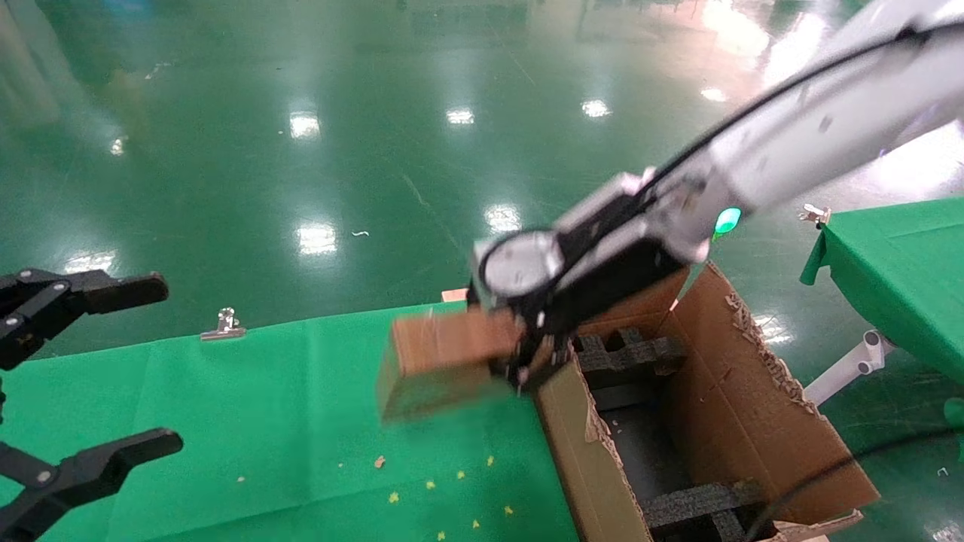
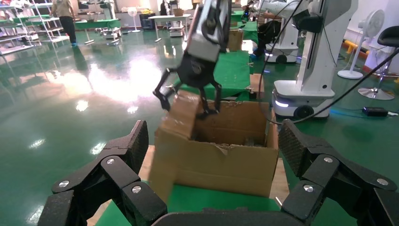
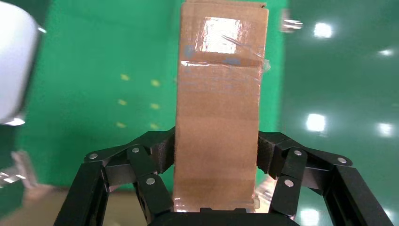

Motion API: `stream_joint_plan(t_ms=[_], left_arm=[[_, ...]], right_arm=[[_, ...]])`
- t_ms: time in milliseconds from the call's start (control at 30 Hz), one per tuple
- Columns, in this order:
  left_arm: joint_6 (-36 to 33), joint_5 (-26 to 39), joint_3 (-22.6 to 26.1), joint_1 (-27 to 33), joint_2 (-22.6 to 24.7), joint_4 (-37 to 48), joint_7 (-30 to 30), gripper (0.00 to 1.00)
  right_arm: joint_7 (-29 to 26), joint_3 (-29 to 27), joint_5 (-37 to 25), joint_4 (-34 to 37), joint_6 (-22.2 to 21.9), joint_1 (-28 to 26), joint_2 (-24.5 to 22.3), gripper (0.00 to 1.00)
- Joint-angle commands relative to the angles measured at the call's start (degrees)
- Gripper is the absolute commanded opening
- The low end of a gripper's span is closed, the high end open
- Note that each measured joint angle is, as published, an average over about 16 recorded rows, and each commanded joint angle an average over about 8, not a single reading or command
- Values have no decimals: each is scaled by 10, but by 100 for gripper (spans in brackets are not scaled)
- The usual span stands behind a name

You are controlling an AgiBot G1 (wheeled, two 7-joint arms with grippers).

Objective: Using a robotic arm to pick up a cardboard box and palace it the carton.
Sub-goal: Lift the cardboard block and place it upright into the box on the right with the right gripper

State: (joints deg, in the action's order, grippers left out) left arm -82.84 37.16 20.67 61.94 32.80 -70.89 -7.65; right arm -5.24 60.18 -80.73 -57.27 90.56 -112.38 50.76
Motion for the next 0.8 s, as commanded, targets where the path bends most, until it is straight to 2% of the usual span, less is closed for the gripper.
stream_joint_plan(t_ms=[33, 333, 533, 800], left_arm=[[0, 0, 0, 0, 0, 0, 0, 100], [0, 0, 0, 0, 0, 0, 0, 100], [0, 0, 0, 0, 0, 0, 0, 100], [0, 0, 0, 0, 0, 0, 0, 100]], right_arm=[[11, 5, 3, 13, 1, -21, 3, 0], [42, 39, 24, 51, 1, -62, -5, 0], [56, 68, 17, 70, 4, -107, -38, 0], [61, 136, -14, 85, 7, -184, -99, 0]])
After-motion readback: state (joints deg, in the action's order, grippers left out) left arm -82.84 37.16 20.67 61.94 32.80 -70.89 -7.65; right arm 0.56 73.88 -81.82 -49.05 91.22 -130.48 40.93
